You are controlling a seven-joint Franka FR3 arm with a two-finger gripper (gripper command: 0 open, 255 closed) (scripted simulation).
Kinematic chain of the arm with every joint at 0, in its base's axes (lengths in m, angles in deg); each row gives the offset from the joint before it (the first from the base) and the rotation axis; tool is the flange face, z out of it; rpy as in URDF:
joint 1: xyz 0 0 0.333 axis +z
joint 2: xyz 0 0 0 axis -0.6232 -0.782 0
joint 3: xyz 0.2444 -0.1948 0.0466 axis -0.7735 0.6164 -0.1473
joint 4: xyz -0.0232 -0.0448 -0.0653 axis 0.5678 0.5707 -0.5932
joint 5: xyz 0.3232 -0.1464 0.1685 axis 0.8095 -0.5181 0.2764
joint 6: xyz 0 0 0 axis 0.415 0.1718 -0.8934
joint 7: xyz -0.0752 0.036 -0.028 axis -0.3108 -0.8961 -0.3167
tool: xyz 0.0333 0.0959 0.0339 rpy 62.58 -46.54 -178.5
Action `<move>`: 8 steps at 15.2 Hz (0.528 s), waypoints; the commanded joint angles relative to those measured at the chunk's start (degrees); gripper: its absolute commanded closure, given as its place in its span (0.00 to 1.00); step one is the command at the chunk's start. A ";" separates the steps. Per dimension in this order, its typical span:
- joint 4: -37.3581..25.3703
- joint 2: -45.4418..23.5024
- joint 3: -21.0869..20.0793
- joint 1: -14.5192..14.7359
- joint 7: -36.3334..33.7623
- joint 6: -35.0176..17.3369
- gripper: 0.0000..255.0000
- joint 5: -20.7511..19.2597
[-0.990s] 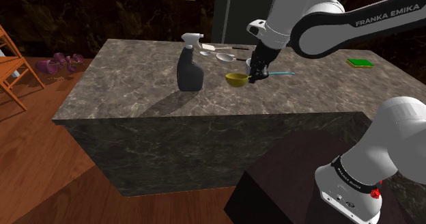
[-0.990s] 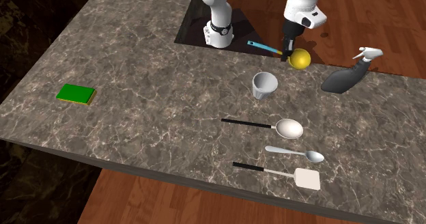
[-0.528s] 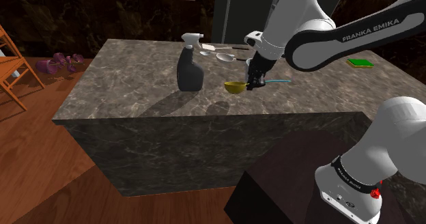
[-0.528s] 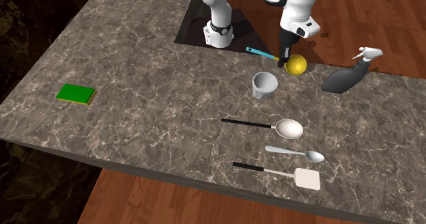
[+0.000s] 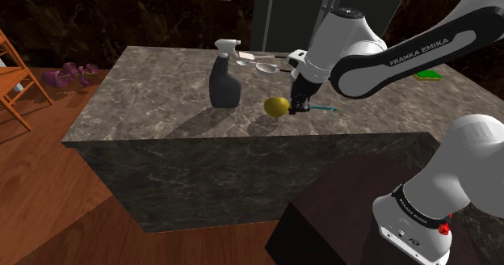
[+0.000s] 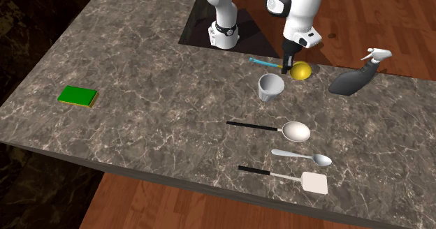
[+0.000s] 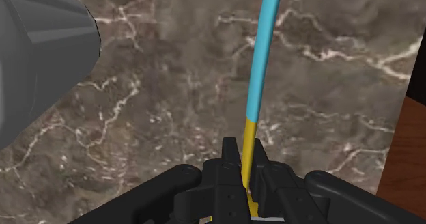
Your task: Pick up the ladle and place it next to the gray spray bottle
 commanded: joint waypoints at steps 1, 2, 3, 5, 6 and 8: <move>0.10 -0.27 -0.01 0.02 -0.05 -0.37 1.00 0.00; 0.10 -0.27 -0.01 0.02 -0.05 -0.37 1.00 0.00; 0.10 -0.27 -0.01 0.03 -0.05 -0.37 1.00 0.00; 0.10 -0.27 -0.01 0.02 -0.05 -0.37 1.00 0.00; 0.10 -0.26 -0.01 0.02 -0.04 -0.36 1.00 0.00; 0.10 -0.27 -0.01 0.02 -0.05 -0.37 0.00 0.00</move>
